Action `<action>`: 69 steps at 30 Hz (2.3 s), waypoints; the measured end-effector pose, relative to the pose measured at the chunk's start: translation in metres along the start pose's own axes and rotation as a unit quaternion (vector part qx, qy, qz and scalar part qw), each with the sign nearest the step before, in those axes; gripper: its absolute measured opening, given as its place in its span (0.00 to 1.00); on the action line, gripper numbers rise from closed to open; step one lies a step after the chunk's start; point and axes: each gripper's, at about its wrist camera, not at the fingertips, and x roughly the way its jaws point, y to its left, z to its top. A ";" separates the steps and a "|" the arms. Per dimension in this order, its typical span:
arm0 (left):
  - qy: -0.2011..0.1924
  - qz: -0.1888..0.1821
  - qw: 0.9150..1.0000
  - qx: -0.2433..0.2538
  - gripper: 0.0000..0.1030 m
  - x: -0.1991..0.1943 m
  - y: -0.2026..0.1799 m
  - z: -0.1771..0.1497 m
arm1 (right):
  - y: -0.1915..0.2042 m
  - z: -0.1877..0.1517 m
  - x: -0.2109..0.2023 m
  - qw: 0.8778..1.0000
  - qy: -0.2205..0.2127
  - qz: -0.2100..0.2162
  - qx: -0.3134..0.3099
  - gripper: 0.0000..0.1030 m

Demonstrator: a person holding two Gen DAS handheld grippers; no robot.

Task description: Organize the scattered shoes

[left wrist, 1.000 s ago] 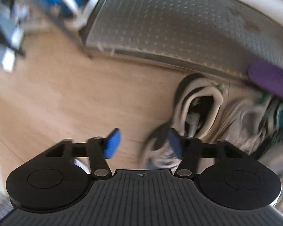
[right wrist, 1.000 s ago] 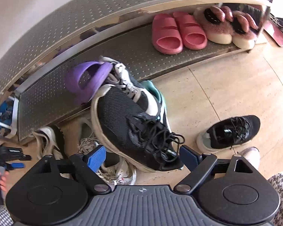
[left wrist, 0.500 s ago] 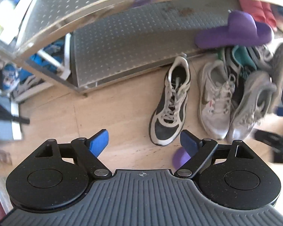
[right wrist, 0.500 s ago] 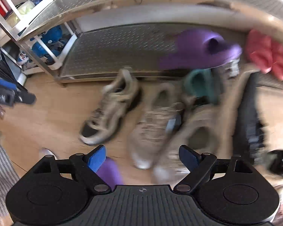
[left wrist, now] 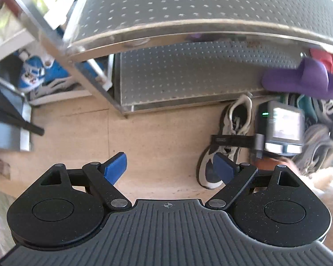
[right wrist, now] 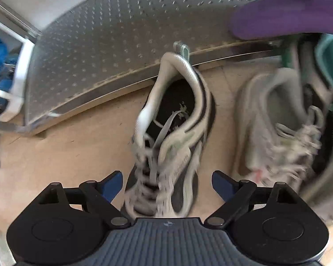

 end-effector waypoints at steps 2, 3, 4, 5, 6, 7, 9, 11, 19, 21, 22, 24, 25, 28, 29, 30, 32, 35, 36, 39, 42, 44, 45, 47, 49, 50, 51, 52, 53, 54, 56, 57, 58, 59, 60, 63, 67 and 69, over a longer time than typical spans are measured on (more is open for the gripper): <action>-0.001 -0.010 1.000 -0.013 0.86 -0.002 0.006 0.002 | 0.015 0.003 0.019 0.999 0.011 -0.030 -0.016 0.89; -0.001 -0.012 1.000 -0.018 0.86 -0.002 0.008 0.002 | 0.023 0.001 0.024 0.998 0.009 -0.051 -0.043 0.88; -0.001 -0.016 1.000 -0.023 0.86 -0.002 0.010 0.003 | 0.034 -0.004 0.026 0.994 0.004 -0.067 -0.088 0.88; 0.000 -0.017 0.999 -0.027 0.86 -0.002 0.012 0.003 | 0.044 -0.009 0.028 0.988 -0.001 -0.082 -0.132 0.87; 0.000 -0.018 0.999 -0.029 0.86 -0.002 0.013 0.003 | 0.048 -0.012 0.029 0.984 -0.003 -0.088 -0.155 0.87; 0.000 -0.020 0.999 -0.031 0.86 -0.003 0.013 0.003 | 0.048 -0.013 0.028 0.983 -0.002 -0.087 -0.160 0.87; -0.001 -0.023 0.999 -0.034 0.86 -0.005 0.013 0.003 | 0.047 -0.015 0.027 0.977 0.008 -0.075 -0.198 0.85; -0.003 -0.029 0.999 -0.034 0.86 -0.007 0.011 0.002 | 0.049 -0.028 0.025 0.958 0.014 -0.072 -0.278 0.84; -0.006 -0.029 0.999 -0.024 0.86 -0.009 0.003 0.002 | 0.051 -0.039 0.019 0.957 -0.011 -0.077 -0.278 0.72; -0.002 -0.026 0.999 -0.022 0.86 -0.007 0.002 0.001 | 0.057 -0.029 0.018 0.952 -0.038 -0.091 -0.290 0.70; 0.000 -0.024 0.999 -0.022 0.87 -0.006 0.001 0.002 | 0.058 -0.025 0.019 0.953 -0.037 -0.095 -0.287 0.69; 0.000 -0.022 1.000 -0.022 0.86 -0.005 0.000 0.003 | 0.056 -0.017 0.021 0.961 -0.023 -0.088 -0.261 0.70; -0.001 -0.021 1.000 -0.020 0.87 -0.006 -0.002 0.004 | 0.056 -0.013 0.022 0.965 -0.017 -0.085 -0.248 0.70; -0.004 -0.022 1.000 -0.011 0.87 -0.007 -0.010 0.006 | 0.051 -0.017 0.004 0.973 -0.020 -0.068 -0.218 0.82; -0.004 -0.023 1.000 -0.007 0.87 -0.008 -0.013 0.005 | 0.048 -0.020 -0.005 0.976 -0.024 -0.059 -0.206 0.82; -0.003 -0.024 1.000 -0.003 0.87 -0.008 -0.016 0.005 | 0.040 -0.026 -0.018 0.978 -0.029 -0.051 -0.200 0.83; -0.004 -0.024 1.000 0.004 0.87 -0.009 -0.021 0.005 | 0.026 -0.037 -0.033 0.980 -0.032 -0.039 -0.191 0.84; -0.015 -0.020 1.000 0.014 0.87 -0.014 -0.034 0.007 | -0.010 -0.064 -0.068 0.986 -0.022 -0.017 -0.166 0.83; -0.019 -0.019 0.999 0.020 0.87 -0.015 -0.041 0.008 | -0.025 -0.075 -0.081 0.988 -0.012 -0.012 -0.153 0.83; -0.026 -0.024 0.999 0.041 0.87 -0.019 -0.065 0.009 | -0.074 -0.108 -0.114 0.994 0.016 0.003 -0.108 0.83; -0.019 -0.036 0.997 0.072 0.87 -0.016 -0.094 0.006 | -0.112 -0.128 -0.145 0.996 0.030 0.014 -0.082 0.83; -0.007 -0.040 0.994 0.098 0.87 -0.010 -0.117 -0.001 | -0.134 -0.132 -0.167 0.997 0.027 0.010 -0.068 0.83; -0.002 -0.040 0.994 0.107 0.87 -0.007 -0.124 -0.003 | -0.145 -0.135 -0.178 0.998 0.025 0.008 -0.061 0.84; 0.011 -0.037 0.991 0.127 0.87 0.000 -0.139 -0.010 | -0.167 -0.140 -0.201 0.999 0.023 0.005 -0.047 0.85; 0.019 -0.033 0.989 0.141 0.87 0.005 -0.151 -0.015 | -0.189 -0.144 -0.223 0.999 0.019 0.001 -0.034 0.85; 0.022 -0.032 0.989 0.146 0.87 0.006 -0.156 -0.018 | -0.194 -0.141 -0.230 0.999 0.010 -0.003 -0.042 0.85; 0.024 -0.035 0.988 0.147 0.87 0.007 -0.160 -0.020 | -0.199 -0.136 -0.238 0.998 -0.002 -0.009 -0.055 0.85; 0.028 -0.040 0.988 0.147 0.87 0.009 -0.164 -0.022 | -0.204 -0.130 -0.246 0.997 -0.014 -0.015 -0.069 0.86; 0.032 -0.045 0.988 0.147 0.87 0.011 -0.169 -0.023 | -0.210 -0.118 -0.254 0.995 -0.029 -0.023 -0.096 0.88; 0.038 -0.051 0.987 0.146 0.87 0.014 -0.174 -0.024 | -0.216 -0.108 -0.257 0.993 -0.036 -0.023 -0.111 0.88; 0.054 -0.063 0.986 0.141 0.87 0.021 -0.185 -0.026 | -0.230 -0.086 -0.258 0.991 -0.051 -0.019 -0.121 0.89; 0.064 -0.066 0.986 0.140 0.87 0.026 -0.191 -0.028 | -0.237 -0.075 -0.256 0.991 -0.059 -0.016 -0.116 0.90; 0.073 -0.068 0.985 0.140 0.87 0.029 -0.196 -0.029 | -0.245 -0.066 -0.253 0.992 -0.072 -0.010 -0.103 0.90; 0.075 -0.066 0.985 0.143 0.87 0.030 -0.200 -0.029 | -0.253 -0.058 -0.250 0.992 -0.085 -0.004 -0.090 0.90; 0.078 -0.063 0.984 0.148 0.87 0.032 -0.207 -0.029 | -0.259 -0.053 -0.244 0.992 -0.097 -0.001 -0.075 0.89; 0.074 -0.049 0.982 0.166 0.87 0.037 -0.225 -0.026 | -0.264 -0.033 -0.231 0.994 -0.100 -0.020 -0.025 0.86; 0.066 -0.047 0.978 0.193 0.87 0.041 -0.252 -0.019 | -0.251 -0.013 -0.229 0.992 -0.119 0.013 -0.034 0.86; 0.067 -0.048 0.977 0.196 0.87 0.043 -0.260 -0.018 | -0.240 -0.004 -0.227 0.991 -0.122 0.005 -0.052 0.88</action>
